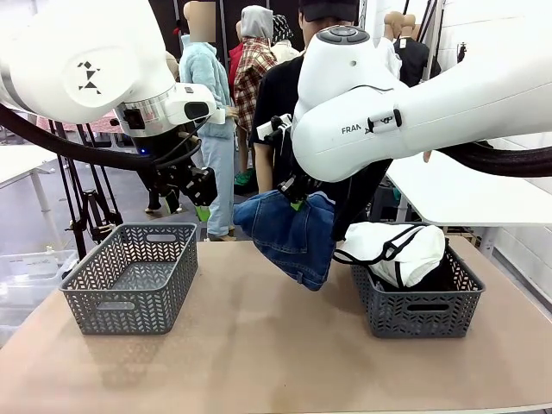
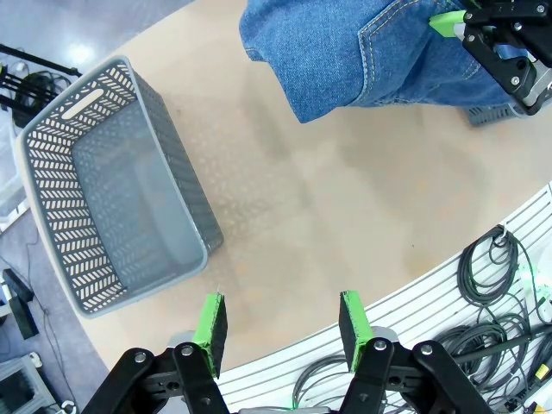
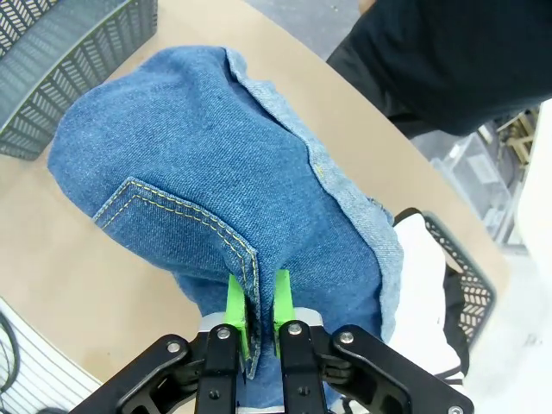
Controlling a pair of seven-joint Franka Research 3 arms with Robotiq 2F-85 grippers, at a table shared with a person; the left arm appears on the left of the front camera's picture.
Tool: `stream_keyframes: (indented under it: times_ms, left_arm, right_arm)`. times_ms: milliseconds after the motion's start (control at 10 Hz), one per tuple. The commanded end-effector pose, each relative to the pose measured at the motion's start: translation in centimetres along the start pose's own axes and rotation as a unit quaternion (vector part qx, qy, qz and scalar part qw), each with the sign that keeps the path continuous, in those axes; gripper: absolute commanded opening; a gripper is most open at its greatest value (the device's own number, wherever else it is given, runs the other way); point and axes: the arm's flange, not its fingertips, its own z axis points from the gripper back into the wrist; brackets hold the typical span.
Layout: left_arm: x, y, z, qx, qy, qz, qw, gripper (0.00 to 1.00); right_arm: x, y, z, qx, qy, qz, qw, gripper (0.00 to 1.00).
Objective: Sort the tops and bottoms.
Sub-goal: Sort the clothes according to human instructions.
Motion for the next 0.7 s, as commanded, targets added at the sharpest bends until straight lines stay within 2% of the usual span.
stream_keyframes:
  times_ms: [0, 600]
  left_arm:
    - [-0.37, 0.19, -0.03, -0.005, 0.001, 0.004, 1.0, 0.68]
    - [-0.37, 0.19, -0.03, -0.005, 0.001, 0.004, 1.0, 0.68]
  right_arm:
    - [0.54, -0.19, 0.4, 0.0, -0.002, -0.001, 1.0, 0.0]
    - [0.54, -0.19, 0.4, 0.0, -0.002, -0.001, 1.0, 0.0]
